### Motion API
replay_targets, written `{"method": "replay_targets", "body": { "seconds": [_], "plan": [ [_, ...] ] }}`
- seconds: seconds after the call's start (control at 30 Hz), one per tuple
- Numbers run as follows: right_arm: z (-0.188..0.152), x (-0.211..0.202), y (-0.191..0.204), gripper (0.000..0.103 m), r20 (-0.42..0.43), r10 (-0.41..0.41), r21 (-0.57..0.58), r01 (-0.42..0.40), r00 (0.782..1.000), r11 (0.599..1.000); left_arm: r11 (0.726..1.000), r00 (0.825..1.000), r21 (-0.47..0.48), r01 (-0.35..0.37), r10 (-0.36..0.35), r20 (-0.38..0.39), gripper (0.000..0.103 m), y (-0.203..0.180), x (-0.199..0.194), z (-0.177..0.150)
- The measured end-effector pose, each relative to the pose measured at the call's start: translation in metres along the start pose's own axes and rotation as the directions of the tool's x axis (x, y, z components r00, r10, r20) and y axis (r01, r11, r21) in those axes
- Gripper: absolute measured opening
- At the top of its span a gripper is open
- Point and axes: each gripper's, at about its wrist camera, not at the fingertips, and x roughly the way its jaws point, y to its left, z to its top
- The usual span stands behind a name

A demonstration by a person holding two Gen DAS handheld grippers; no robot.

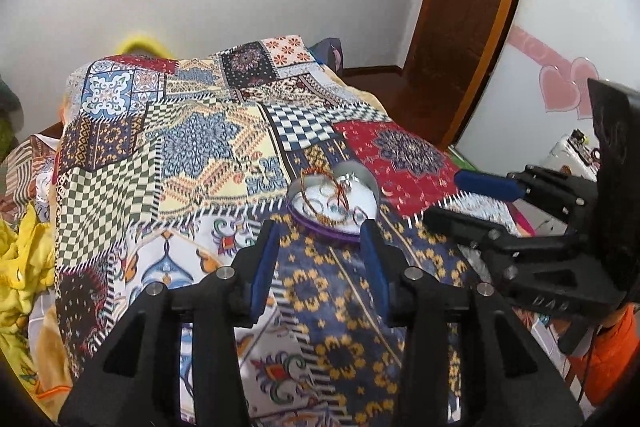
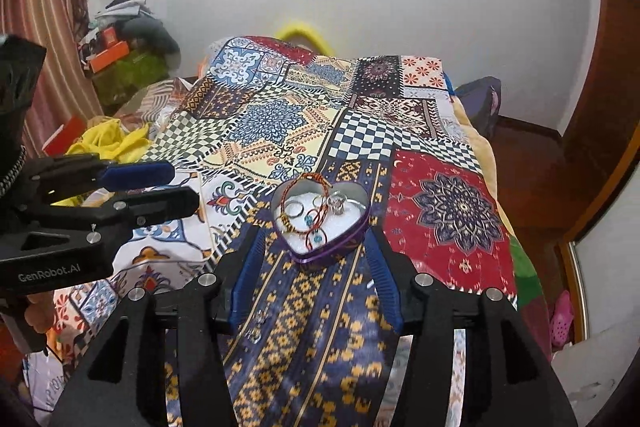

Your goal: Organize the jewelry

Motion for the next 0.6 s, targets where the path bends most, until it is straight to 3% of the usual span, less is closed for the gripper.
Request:
{"method": "replay_targets", "body": {
  "seconds": [0.23,0.6],
  "plan": [
    [-0.02,0.002,0.004,0.048,-0.03,0.003,0.01,-0.002,1.0,1.0,1.0,0.999,0.013,-0.006,0.006,-0.052,0.041,-0.003,0.001,-0.028],
    [-0.064,0.039,0.02,0.048,-0.162,0.005,-0.052,-0.014,0.987,0.999,1.0,0.992,-0.014,-0.01,0.008,-0.128,0.041,0.004,0.015,-0.064]
  ]
}}
